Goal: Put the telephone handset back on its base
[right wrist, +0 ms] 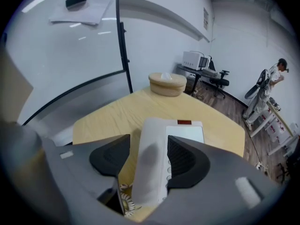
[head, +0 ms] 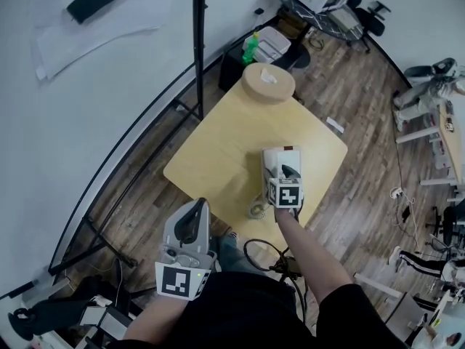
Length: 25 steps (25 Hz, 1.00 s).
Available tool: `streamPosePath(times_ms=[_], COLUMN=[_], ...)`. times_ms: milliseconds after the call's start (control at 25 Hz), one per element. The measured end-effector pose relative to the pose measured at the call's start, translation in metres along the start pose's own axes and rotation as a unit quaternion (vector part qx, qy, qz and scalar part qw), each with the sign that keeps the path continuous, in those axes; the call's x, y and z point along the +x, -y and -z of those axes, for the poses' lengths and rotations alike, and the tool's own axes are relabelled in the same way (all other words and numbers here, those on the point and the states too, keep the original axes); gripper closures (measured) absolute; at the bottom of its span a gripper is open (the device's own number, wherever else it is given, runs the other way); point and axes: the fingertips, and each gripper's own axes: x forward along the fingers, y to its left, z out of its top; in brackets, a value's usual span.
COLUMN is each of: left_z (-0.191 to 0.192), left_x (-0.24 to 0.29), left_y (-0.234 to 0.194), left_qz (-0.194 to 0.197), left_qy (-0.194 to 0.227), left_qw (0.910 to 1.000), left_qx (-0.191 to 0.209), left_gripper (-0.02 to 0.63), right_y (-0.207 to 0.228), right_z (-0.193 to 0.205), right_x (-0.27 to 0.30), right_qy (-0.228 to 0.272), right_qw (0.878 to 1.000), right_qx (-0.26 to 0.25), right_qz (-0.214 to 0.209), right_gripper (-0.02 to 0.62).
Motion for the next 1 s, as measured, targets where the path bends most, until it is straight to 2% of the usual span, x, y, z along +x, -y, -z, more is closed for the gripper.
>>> streamPosePath(times_ms=[120,280,640,800,1000], left_z=[-0.014,-0.036,-0.076,-0.083,-0.091], left_x=[0.005,0.012,0.028,0.032,0.036], left_y=[0.0,0.007,0.049,0.067,0.087], left_qz=[0.002,0.016,0.069,0.092,0.117], left_qy=[0.013,0.038,0.057,0.06,0.062], left_qw=[0.9999,0.9991,0.9956,0.9933,0.9901], left_qx=[0.0,0.003,0.028,0.035,0.048], left_gripper=[0.606,0.606,0.606,0.606,0.606], right_y=[-0.015,-0.037,-0.047,-0.044,-0.038], right_z=[-0.029,-0.061,-0.098,-0.101,-0.096], right_x=[-0.051,-0.123,-0.252,-0.293,-0.32], right_qy=[0.065,0.143,0.291,0.343,0.376], right_qw=[0.997,0.987,0.951,0.935,0.925], right_qx=[-0.021,-0.061,-0.098,-0.093,-0.056], right_qz=[-0.023,-0.047,-0.026,-0.007,-0.008], right_gripper=[0.34,0.39,0.508,0.564,0.585])
